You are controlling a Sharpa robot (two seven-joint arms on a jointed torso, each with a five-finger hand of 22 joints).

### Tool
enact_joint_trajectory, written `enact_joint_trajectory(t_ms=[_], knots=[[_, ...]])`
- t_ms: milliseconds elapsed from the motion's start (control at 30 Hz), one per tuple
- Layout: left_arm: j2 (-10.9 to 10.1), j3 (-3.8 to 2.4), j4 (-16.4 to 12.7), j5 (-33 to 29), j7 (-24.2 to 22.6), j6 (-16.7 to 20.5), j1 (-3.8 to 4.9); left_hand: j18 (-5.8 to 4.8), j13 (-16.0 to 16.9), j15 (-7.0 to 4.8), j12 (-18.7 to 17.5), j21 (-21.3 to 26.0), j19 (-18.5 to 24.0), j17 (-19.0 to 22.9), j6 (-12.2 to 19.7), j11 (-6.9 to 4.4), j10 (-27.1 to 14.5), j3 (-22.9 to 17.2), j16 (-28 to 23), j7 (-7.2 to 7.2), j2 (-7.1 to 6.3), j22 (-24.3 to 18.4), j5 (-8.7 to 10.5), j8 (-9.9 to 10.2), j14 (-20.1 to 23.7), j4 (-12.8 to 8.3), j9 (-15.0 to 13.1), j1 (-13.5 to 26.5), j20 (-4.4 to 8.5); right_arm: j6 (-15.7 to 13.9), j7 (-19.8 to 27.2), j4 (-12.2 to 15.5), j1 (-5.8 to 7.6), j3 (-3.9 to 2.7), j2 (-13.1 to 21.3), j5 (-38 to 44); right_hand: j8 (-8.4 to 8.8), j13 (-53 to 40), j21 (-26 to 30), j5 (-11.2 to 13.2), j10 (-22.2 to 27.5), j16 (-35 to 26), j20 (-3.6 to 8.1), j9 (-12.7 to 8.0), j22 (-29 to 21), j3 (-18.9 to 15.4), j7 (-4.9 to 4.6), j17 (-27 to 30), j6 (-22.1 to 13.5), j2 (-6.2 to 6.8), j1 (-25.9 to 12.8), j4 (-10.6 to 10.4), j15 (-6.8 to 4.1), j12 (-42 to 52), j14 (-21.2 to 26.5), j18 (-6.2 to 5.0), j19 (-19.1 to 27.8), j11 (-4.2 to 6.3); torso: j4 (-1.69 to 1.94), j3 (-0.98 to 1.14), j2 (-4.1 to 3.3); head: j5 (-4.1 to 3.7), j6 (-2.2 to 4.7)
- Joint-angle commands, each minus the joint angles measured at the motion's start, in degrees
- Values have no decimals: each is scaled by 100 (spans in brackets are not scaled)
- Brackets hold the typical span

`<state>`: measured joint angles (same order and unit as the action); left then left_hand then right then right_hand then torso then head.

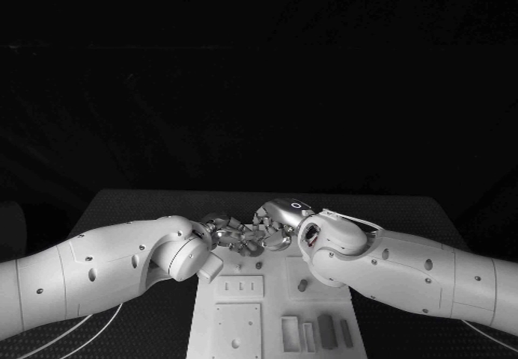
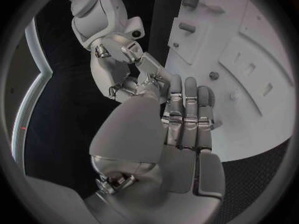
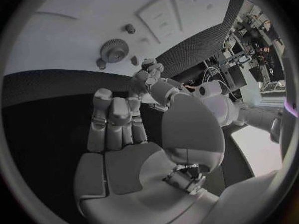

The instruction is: Assemble the parts on the task board

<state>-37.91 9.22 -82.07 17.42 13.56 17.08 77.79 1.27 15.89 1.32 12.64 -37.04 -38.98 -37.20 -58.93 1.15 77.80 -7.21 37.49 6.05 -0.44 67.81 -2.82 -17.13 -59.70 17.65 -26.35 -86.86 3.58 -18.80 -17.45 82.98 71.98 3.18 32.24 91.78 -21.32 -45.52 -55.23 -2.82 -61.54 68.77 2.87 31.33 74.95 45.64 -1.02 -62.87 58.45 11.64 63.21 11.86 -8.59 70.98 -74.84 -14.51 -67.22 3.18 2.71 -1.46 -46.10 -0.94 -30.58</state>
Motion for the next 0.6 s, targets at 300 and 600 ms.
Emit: enact_joint_trajectory(t_ms=[300, 600], knots=[[-39, -13, 24, -23, -8, -115, 12, -127, 155, -66, 203, -103, 63, -78, -212, -79, 152, -324, 249, -92, 140, -25, -305, -108, -52, -118, -176, 197, 116, 104, 60, 1, -33, 9, 20, 50, -15, -8, -35, 4, -38, 18, 15, 245, 60, 29, -215, -5, 599, -41, -4, 7, -13, -30, -46, -49, -45, -15, -7, 3, -2, 2, -14], [-23, -13, 35, -18, 15, -181, 11, -127, 401, -117, 472, -223, 63, -138, -266, -130, 95, -378, 447, -132, 175, -14, -479, -169, -34, -145, -315, 338, 172, 102, 61, -2, -44, 9, 17, 43, -13, -8, -34, 4, -39, 17, 14, 247, 59, 36, -215, -5, 599, -39, -8, 7, -13, -32, -46, -49, -46, -15, -5, 2, 1, 1, -22]])
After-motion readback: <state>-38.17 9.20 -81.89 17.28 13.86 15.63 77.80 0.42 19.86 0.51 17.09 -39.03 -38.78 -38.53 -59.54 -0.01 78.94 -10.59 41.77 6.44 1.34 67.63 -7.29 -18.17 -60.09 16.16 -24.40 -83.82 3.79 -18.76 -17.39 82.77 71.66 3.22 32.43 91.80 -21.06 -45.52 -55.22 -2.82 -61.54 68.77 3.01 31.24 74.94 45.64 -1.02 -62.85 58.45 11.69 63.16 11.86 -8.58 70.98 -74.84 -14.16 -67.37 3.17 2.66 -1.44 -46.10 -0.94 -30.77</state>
